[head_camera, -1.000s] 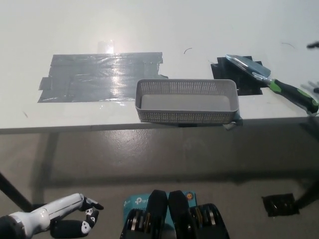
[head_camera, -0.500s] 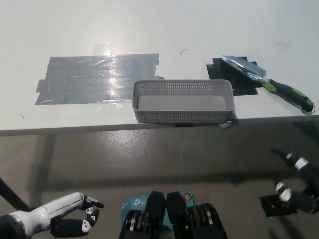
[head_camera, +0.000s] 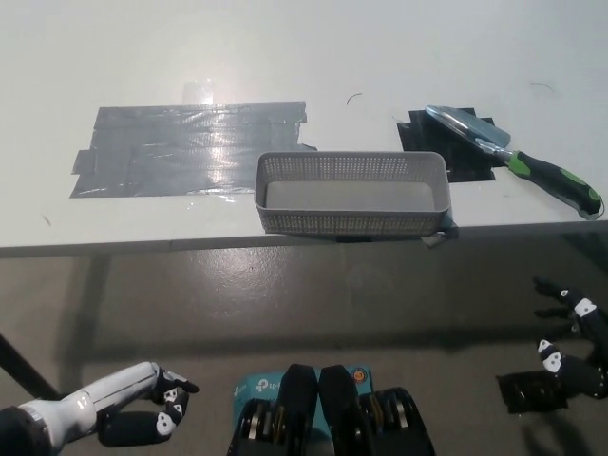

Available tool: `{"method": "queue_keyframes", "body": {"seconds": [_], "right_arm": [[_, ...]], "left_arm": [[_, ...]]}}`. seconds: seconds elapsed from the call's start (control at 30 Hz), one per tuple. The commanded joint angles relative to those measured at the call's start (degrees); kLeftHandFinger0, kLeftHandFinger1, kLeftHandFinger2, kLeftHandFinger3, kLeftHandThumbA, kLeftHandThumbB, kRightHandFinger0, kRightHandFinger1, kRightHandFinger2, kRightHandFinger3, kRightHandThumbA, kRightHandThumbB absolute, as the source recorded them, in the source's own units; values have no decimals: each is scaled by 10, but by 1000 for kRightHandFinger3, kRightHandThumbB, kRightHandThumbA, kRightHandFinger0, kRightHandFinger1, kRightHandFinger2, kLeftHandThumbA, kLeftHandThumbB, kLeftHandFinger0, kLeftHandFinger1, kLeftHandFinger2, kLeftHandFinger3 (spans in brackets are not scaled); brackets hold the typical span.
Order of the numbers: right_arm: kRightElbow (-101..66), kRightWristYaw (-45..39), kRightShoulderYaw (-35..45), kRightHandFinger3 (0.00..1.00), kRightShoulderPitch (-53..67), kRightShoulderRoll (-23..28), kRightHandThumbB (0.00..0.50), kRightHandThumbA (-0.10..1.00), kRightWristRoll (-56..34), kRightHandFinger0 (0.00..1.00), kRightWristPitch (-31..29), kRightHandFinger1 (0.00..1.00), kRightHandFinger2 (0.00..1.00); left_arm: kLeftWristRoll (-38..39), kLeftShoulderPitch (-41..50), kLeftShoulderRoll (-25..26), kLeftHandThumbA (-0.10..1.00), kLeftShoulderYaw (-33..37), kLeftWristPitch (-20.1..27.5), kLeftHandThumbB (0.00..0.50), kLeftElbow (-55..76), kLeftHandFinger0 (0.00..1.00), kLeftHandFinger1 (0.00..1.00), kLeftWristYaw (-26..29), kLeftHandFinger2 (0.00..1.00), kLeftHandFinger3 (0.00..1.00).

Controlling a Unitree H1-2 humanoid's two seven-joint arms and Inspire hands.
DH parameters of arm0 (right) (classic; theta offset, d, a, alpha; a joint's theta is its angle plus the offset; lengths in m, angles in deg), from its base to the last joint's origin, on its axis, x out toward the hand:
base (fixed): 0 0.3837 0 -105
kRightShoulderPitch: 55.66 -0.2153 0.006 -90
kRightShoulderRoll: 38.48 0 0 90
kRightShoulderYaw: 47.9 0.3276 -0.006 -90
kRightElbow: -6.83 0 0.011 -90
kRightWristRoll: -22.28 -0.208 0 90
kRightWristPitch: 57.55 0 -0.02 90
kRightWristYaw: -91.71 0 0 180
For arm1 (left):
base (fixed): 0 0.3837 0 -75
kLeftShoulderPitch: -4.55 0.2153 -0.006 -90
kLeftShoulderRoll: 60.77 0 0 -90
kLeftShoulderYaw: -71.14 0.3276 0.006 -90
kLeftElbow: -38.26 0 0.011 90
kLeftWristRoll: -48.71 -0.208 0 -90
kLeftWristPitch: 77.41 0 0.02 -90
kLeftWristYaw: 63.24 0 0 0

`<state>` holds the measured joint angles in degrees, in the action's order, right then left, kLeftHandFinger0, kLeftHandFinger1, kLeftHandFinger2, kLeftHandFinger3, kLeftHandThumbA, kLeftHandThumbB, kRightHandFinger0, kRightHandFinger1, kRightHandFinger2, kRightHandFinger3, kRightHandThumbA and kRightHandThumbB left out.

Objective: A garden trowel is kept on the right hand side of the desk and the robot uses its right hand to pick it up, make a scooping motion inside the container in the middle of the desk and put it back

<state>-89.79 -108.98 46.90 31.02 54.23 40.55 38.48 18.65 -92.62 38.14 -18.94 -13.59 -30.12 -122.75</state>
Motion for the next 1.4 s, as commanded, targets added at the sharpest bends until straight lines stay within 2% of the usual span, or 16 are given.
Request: {"method": "queue_keyframes", "body": {"seconds": [0.0,0.07,0.1,0.2,0.27,0.3,0.37,0.53,0.73,0.8,1.03,1.1,1.2,1.3,1.37], "right_arm": [[-13,13,-11,1000,-9,25,270,288,6,768,-3,865,933],[-15,12,-15,1000,-10,29,264,289,5,626,0,794,925],[-15,13,-19,1000,-10,33,263,291,7,617,-1,788,923],[-21,4,-28,1000,-9,42,258,299,6,709,13,851,929],[-16,4,-34,1000,-10,46,264,291,1,796,9,878,920],[-16,-1,-39,1000,-10,50,258,297,1,826,12,884,921],[-19,-2,-45,1000,-10,54,260,321,4,850,19,894,928],[-27,-1,-52,1000,-19,61,243,321,6,842,34,886,942],[-26,0,-53,1000,-20,63,240,302,-7,759,34,830,933],[-27,-4,-55,1000,-21,63,241,291,-11,703,40,804,938],[-26,-6,-60,1000,-21,72,229,293,-17,700,37,795,916],[-26,-7,-60,1000,-22,71,233,305,-20,696,42,793,916],[-28,-10,-63,1000,-22,74,234,316,-21,700,44,795,910],[-30,-14,-68,1000,-22,78,229,320,-19,724,45,814,925],[-31,-14,-71,1000,-21,81,226,309,-18,705,41,807,921]], "left_arm": [[7,-6,3,1000,-1,-8,429,7,957,841,27,883,1000],[9,-4,4,1000,-1,-8,426,6,1000,871,30,904,1000],[11,-3,4,1000,-1,-8,426,6,1000,873,31,905,1000],[6,-2,2,1000,-2,-8,443,7,985,861,30,892,1000],[10,-2,3,1000,-1,-8,421,8,970,857,32,897,1000],[10,-3,3,1000,-1,-8,429,7,957,844,32,893,1000],[9,-2,5,1000,2,-8,422,7,927,835,36,891,1000],[17,-4,4,1000,-2,-8,430,4,898,833,43,895,1000],[29,-4,15,1000,5,-8,439,6,924,840,49,893,1000],[34,-4,18,1000,8,-8,448,6,923,824,54,888,1000],[34,-4,20,1000,10,-8,430,5,930,835,56,897,1000],[39,-5,25,1000,15,-8,450,6,906,824,61,896,1000],[41,-5,26,1000,16,-8,473,5,928,825,63,883,1000],[37,-5,25,1000,15,-8,466,5,936,829,60,887,1000],[39,-4,23,1000,13,-8,465,5,937,824,60,876,1000]]}}
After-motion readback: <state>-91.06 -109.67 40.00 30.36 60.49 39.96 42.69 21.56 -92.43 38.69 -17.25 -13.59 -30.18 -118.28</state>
